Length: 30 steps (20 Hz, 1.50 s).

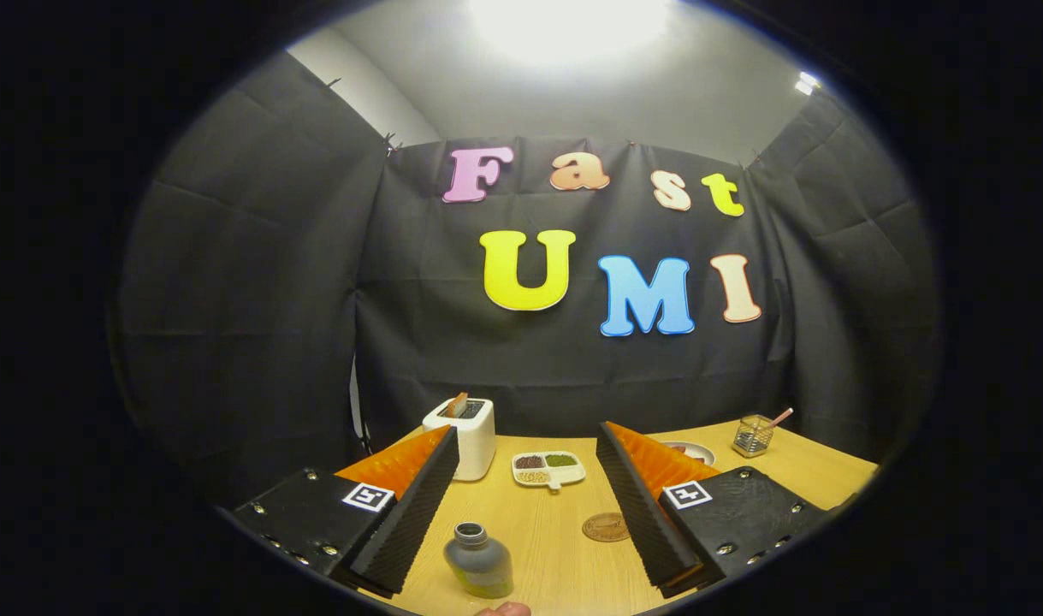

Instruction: Take the bottle from table, then pour the juice into the cup, finally place the bottle on the coaster

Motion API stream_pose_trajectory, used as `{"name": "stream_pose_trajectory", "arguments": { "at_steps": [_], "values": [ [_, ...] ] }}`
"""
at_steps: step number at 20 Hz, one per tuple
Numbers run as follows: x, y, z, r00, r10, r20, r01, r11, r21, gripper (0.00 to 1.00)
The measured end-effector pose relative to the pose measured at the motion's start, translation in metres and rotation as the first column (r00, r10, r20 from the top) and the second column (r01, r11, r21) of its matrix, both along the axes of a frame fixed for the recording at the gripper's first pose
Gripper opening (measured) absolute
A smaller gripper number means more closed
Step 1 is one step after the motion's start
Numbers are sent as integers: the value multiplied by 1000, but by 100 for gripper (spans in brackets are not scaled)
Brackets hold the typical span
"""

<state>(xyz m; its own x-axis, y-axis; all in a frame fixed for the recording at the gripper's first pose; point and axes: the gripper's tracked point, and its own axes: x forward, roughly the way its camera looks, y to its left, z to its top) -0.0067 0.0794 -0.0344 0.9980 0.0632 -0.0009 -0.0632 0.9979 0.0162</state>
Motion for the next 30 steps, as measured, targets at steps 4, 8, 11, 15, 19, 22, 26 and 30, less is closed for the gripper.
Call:
{"name": "stream_pose_trajectory", "arguments": {
  "at_steps": [4,8,11,15,19,22,26,30],
  "values": [
    [2,18,-25,999,13,-43,-13,1000,7,99],
    [7,29,-55,995,15,-95,-15,1000,-5,99],
    [10,36,-77,991,13,-134,-13,1000,-3,99],
    [17,43,-106,984,9,-177,-8,1000,4,99],
    [21,49,-133,975,14,-220,-12,1000,9,99],
    [24,51,-154,967,1,-256,2,1000,14,99],
    [23,50,-181,950,-16,-313,13,1000,-11,99],
    [22,53,-204,933,-19,-359,22,1000,2,99]
  ]
}}
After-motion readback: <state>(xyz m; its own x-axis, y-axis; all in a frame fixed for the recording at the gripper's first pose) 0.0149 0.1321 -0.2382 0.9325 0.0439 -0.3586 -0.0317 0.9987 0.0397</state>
